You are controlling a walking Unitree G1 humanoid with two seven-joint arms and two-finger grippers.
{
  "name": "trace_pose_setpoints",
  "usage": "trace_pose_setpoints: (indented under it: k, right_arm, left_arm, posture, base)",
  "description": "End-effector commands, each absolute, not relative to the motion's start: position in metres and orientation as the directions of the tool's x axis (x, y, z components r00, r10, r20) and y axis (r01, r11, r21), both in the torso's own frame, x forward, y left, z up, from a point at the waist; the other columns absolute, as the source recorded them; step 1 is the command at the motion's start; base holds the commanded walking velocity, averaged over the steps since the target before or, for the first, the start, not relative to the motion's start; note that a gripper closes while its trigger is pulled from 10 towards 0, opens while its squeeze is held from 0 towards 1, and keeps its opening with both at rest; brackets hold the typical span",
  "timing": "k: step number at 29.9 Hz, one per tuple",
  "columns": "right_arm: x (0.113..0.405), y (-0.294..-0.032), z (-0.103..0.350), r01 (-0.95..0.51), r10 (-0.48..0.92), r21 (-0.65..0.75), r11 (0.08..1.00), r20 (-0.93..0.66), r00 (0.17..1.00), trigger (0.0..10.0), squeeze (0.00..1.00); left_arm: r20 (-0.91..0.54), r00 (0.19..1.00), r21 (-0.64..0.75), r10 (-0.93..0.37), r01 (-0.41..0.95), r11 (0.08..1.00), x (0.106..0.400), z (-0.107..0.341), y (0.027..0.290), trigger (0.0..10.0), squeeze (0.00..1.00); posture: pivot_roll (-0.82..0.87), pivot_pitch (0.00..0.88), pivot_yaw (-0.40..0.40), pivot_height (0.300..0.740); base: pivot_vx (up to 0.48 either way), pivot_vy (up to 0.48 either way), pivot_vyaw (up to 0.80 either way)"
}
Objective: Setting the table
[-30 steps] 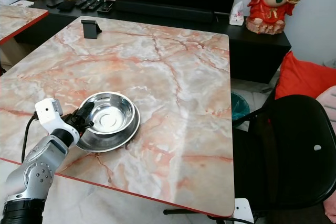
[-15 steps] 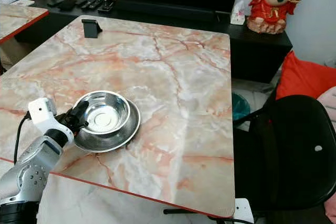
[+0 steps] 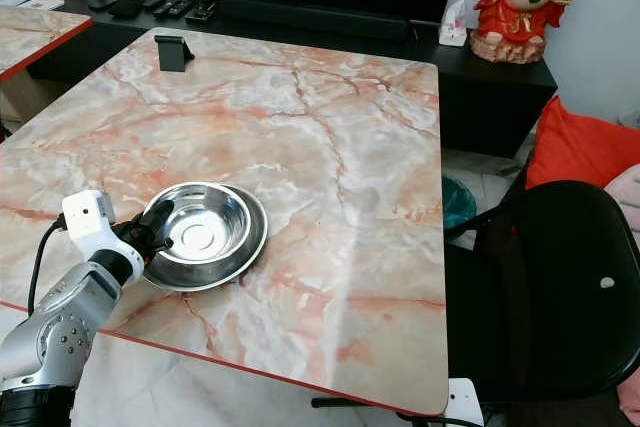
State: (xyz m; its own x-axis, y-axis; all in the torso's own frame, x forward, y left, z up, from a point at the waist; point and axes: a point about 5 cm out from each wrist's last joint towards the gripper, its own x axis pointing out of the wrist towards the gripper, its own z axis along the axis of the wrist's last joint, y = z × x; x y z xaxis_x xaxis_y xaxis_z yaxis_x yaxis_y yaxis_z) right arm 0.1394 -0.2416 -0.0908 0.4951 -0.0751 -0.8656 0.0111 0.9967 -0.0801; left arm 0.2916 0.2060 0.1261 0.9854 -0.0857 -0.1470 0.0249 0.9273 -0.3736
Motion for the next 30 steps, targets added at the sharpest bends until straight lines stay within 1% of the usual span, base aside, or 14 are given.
trace_pose_setpoints:
  k: [1, 8, 10, 11, 12, 13, 14, 15, 16, 18, 25, 30]
  right_arm:
    - [0.1414, -0.2444, -0.0893, 0.005, -0.081, -0.09, 0.996, -0.863, 0.498, 10.0, 0.0]
    - [0.1416, -0.2443, -0.0892, 0.002, -0.079, -0.09, 0.996, -0.864, 0.497, 10.0, 0.0]
    - [0.1417, -0.2443, -0.0892, 0.003, -0.079, -0.089, 0.996, -0.864, 0.498, 10.0, 0.0]
    - [0.1417, -0.2444, -0.0892, 0.002, -0.079, -0.09, 0.996, -0.864, 0.498, 10.0, 0.0]
    - [0.1417, -0.2444, -0.0892, 0.002, -0.079, -0.09, 0.996, -0.864, 0.498, 10.0, 0.0]
    - [0.1418, -0.2443, -0.0892, 0.003, -0.079, -0.089, 0.996, -0.864, 0.498, 10.0, 0.0]
    - [0.1418, -0.2443, -0.0892, 0.003, -0.078, -0.089, 0.996, -0.864, 0.498, 10.0, 0.0]
    - [0.1417, -0.2443, -0.0892, 0.003, -0.078, -0.089, 0.996, -0.864, 0.498, 10.0, 0.0]
    - [0.1418, -0.2443, -0.0892, 0.002, -0.078, -0.089, 0.996, -0.864, 0.498, 10.0, 0.0]
    - [0.1418, -0.2442, -0.0892, 0.002, -0.078, -0.088, 0.996, -0.864, 0.498, 10.0, 0.0]
    - [0.1418, -0.2441, -0.0892, 0.001, -0.077, -0.088, 0.996, -0.864, 0.498, 10.0, 0.0]
    - [0.1419, -0.244, -0.0892, 0.0, -0.076, -0.087, 0.996, -0.864, 0.498, 10.0, 0.0]
  left_arm:
    - [-0.16, 0.984, -0.34, -0.072, 0.013, 0.94, 0.2919, 0.1266, 0.208, 10.0, 0.0]
    - [-0.154, 0.986, -0.333, -0.064, 0.009, 0.943, 0.2925, 0.1279, 0.2099, 10.0, 0.0]
    - [-0.154, 0.986, -0.332, -0.066, 0.011, 0.943, 0.2927, 0.128, 0.2095, 10.0, 0.03]
    - [-0.154, 0.986, -0.331, -0.067, 0.012, 0.944, 0.2927, 0.1279, 0.2091, 10.0, 0.07]
    - [-0.154, 0.986, -0.331, -0.067, 0.012, 0.944, 0.2927, 0.1279, 0.2091, 10.0, 0.07]
    - [-0.155, 0.986, -0.33, -0.067, 0.012, 0.944, 0.2927, 0.1278, 0.2091, 10.0, 0.09]
    - [-0.156, 0.986, -0.329, -0.066, 0.011, 0.944, 0.2927, 0.1277, 0.2091, 10.0, 0.14]
    - [-0.156, 0.986, -0.328, -0.066, 0.011, 0.944, 0.2926, 0.1275, 0.209, 10.0, 0.22]
    - [-0.157, 0.985, -0.328, -0.066, 0.011, 0.945, 0.2926, 0.1275, 0.209, 10.0, 0.24]
    - [-0.16, 0.985, -0.323, -0.066, 0.011, 0.946, 0.2928, 0.1274, 0.2092, 10.0, 0.25]
    - [-0.166, 0.984, -0.321, -0.067, 0.01, 0.947, 0.2927, 0.1269, 0.2094, 10.0, 0.24]
    - [-0.176, 0.981, -0.314, -0.077, 0.018, 0.949, 0.2906, 0.1255, 0.2089, 10.0, 0.27]
  posture:
    - [0.07, 0.0, -0.055, 0.74]
    - [0.07, 0.0, -0.056, 0.74]
    - [0.07, 0.0, -0.056, 0.74]
    - [0.07, 0.0, -0.057, 0.74]
    - [0.07, 0.0, -0.057, 0.74]
    - [0.07, 0.0, -0.057, 0.74]
    - [0.07, 0.0, -0.057, 0.74]
    - [0.07, 0.0, -0.057, 0.74]
    - [0.07, 0.0, -0.057, 0.74]
    - [0.07, 0.0, -0.057, 0.74]
    - [0.07, 0.0, -0.056, 0.74]
    - [0.07, 0.0, -0.056, 0.74]
  base:
    - [0.0, 0.0, 0.0]
    - [0.0, 0.0, 0.0]
    - [0.0, 0.0, 0.0]
    - [0.0, 0.0, 0.0]
    - [0.0, 0.0, 0.0]
    - [0.0, 0.0, 0.0]
    - [0.0, 0.0, 0.0]
    - [0.0, 0.0, 0.0]
    - [0.0, 0.0, 0.0]
    - [0.0, 0.0, 0.0]
    - [0.0, 0.0, 0.0]
    - [0.0, 0.0, 0.0]
